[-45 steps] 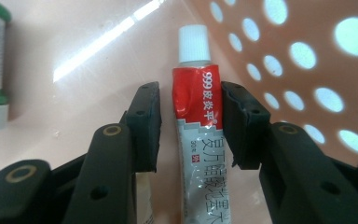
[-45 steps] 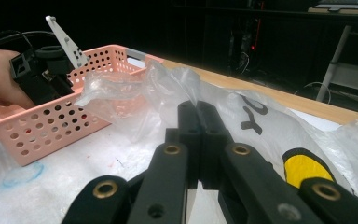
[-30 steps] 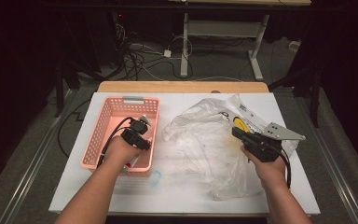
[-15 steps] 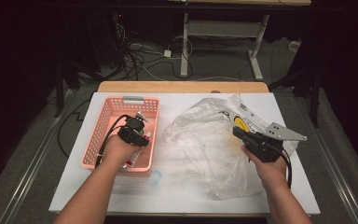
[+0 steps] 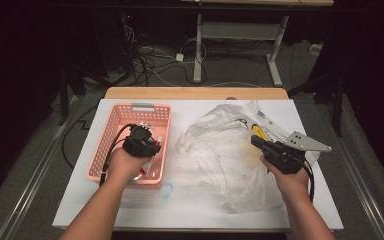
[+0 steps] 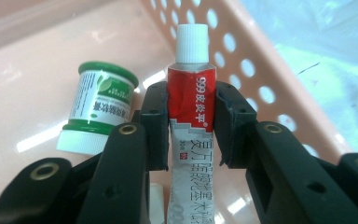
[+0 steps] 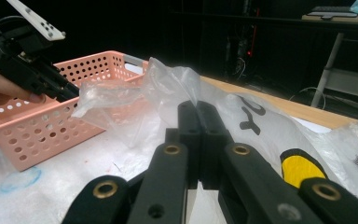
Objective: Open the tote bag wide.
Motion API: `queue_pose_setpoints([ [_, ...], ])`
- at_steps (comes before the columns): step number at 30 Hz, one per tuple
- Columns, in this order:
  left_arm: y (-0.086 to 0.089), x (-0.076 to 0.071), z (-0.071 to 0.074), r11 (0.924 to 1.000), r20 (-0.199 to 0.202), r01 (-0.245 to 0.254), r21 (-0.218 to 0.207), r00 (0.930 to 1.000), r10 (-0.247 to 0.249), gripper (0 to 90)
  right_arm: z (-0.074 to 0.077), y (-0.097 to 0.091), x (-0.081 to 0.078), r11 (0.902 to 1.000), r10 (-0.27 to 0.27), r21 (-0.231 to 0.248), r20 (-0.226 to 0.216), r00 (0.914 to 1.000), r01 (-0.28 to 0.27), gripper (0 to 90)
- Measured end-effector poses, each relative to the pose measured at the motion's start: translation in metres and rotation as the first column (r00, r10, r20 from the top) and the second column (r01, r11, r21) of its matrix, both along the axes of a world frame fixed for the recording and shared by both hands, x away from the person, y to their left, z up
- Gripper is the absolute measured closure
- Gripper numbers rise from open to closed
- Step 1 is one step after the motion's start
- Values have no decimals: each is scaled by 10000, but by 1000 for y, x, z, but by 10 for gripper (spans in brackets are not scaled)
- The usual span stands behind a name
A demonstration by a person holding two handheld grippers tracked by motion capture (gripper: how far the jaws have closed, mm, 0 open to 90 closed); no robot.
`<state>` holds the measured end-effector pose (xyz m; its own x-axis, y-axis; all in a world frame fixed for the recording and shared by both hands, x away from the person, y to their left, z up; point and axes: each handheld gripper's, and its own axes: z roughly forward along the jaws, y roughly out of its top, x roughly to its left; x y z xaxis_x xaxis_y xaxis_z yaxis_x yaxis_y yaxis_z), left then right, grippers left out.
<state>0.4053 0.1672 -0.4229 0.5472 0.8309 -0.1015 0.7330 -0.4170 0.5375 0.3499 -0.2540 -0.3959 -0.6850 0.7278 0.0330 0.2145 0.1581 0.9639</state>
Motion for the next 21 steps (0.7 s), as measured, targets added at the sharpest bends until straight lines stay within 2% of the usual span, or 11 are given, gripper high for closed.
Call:
queue_pose_setpoints([
  [5, 3, -7, 8, 9998, 532, 62, -198, 9986, -52, 663, 0, -1, 0, 10000, 22, 33, -42, 10000, -22, 900],
  [10, 9, -18, 15, 9982, 1217, 108, -597, 9926, -34, 663, 0, -1, 0, 10000, 0, 21, -28, 10000, 0, 900],
  [17, 15, -35, 21, 9943, 2289, 169, -1055, 9734, 77, 664, 1, -2, 0, 10000, -5, 6, 54, 10000, 5, 900],
  [21, 19, -44, 25, 9890, 2688, 330, -1440, 9632, 70, 664, 1, -2, 0, 10000, -10, -6, 81, 10000, 10, 900],
])
